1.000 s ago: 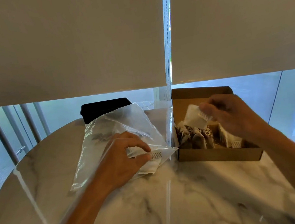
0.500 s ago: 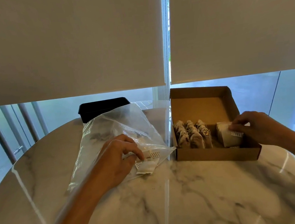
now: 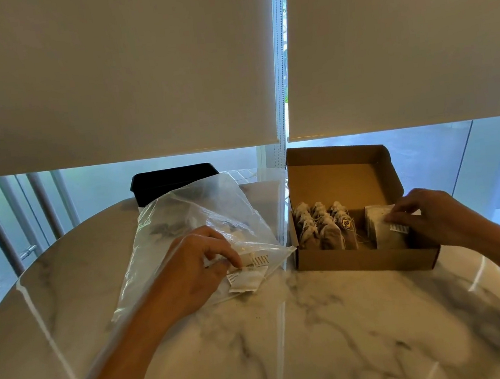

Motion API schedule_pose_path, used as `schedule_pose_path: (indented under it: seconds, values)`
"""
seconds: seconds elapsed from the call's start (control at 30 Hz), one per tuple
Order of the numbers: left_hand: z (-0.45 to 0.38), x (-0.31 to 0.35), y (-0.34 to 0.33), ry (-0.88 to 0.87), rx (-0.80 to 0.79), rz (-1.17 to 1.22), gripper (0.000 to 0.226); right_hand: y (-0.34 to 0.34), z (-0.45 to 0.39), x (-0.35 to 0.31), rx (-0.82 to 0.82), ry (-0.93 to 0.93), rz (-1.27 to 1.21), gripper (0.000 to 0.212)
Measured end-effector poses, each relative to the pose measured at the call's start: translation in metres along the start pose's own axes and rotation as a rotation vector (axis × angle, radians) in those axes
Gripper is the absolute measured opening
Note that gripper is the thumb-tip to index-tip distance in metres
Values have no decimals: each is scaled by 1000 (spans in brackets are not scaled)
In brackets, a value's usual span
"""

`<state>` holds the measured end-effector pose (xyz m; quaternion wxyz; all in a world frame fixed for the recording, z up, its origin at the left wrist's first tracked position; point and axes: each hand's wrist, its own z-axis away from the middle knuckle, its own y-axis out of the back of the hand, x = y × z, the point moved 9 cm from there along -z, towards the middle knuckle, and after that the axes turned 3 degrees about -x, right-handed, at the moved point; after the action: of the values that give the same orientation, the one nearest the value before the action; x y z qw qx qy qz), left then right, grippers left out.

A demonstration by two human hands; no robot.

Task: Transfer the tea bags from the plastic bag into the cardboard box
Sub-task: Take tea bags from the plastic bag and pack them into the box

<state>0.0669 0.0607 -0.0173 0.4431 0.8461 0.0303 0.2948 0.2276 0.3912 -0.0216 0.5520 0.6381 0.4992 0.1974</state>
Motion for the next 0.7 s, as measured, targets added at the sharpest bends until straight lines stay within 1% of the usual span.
schedule_pose_path:
  seconds: [0.3, 0.43, 0.53, 0.7]
  values:
    - [-1, -2, -2, 3, -23, -16, 26, 13, 1, -6, 43, 25, -56, 19]
    - [-1, 0, 0, 2, -14, -10, 26, 18, 6, -21, 54, 57, -104, 14]
    - [-1, 2, 4, 1, 7, -10, 30, 22, 11, -50, 89, 116, -163, 3]
    - [0, 2, 11, -16, 75, -37, 29, 10, 28, -130, 18, 249, -325, 9]
